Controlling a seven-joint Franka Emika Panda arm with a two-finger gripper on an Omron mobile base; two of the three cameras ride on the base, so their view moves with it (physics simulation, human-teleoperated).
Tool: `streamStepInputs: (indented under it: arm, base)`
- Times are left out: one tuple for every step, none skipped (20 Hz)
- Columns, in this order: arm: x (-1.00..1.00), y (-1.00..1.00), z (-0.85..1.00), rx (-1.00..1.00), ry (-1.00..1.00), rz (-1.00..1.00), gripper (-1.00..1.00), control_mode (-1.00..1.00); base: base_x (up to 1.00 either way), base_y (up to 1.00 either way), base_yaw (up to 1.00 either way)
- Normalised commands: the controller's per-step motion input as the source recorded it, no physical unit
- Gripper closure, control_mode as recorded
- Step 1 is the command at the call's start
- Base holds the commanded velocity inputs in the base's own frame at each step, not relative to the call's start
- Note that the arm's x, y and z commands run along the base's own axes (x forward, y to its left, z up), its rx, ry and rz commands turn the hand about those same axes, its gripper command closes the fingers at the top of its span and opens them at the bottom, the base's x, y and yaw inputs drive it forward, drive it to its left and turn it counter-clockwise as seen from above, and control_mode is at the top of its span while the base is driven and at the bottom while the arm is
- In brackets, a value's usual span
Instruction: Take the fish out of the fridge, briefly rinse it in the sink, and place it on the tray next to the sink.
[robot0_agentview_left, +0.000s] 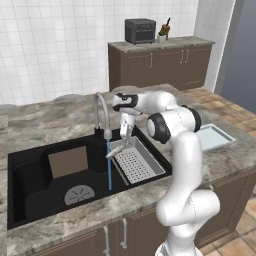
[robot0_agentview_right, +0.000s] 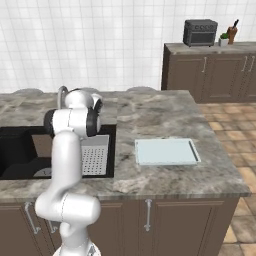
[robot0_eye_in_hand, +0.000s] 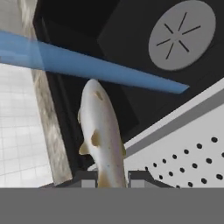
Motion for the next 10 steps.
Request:
streamStepInputs:
  arm:
    - [0.21, 0.18, -0.22, 0.0, -0.01, 0.0, 1.0, -1.0]
    - [0.25, 0.17, -0.2, 0.0, -0.04, 0.0, 1.0, -1.0]
    - [0.28, 0.16, -0.15, 0.0, -0.08, -0.02, 1.0, -1.0]
    - [0.27, 0.14, -0.09, 0.0, -0.1, -0.04, 1.0, -1.0]
    - [0.23, 0.12, -0.06, 0.0, -0.13, -0.07, 1.0, -1.0]
    - [0.16, 0.08, -0.04, 0.0, -0.14, -0.12, 1.0, -1.0]
    - [0.11, 0.07, -0.04, 0.0, -0.17, -0.13, 1.0, -1.0]
    - [0.09, 0.05, 0.0, -0.01, -0.18, -0.14, 1.0, -1.0]
    - [0.11, 0.04, 0.0, -0.02, -0.18, -0.15, 1.0, -1.0]
    - [0.11, 0.03, 0.0, -0.02, -0.19, -0.15, 1.0, -1.0]
  base:
    - [0.0, 0.0, 0.0]
    - [0.0, 0.0, 0.0]
    - [0.0, 0.0, 0.0]
    - [0.0, 0.0, 0.0]
    - [0.0, 0.0, 0.0]
    - [0.0, 0.0, 0.0]
    - [0.0, 0.0, 0.0]
    - [0.0, 0.0, 0.0]
    - [0.0, 0.0, 0.0]
    - [0.0, 0.0, 0.0]
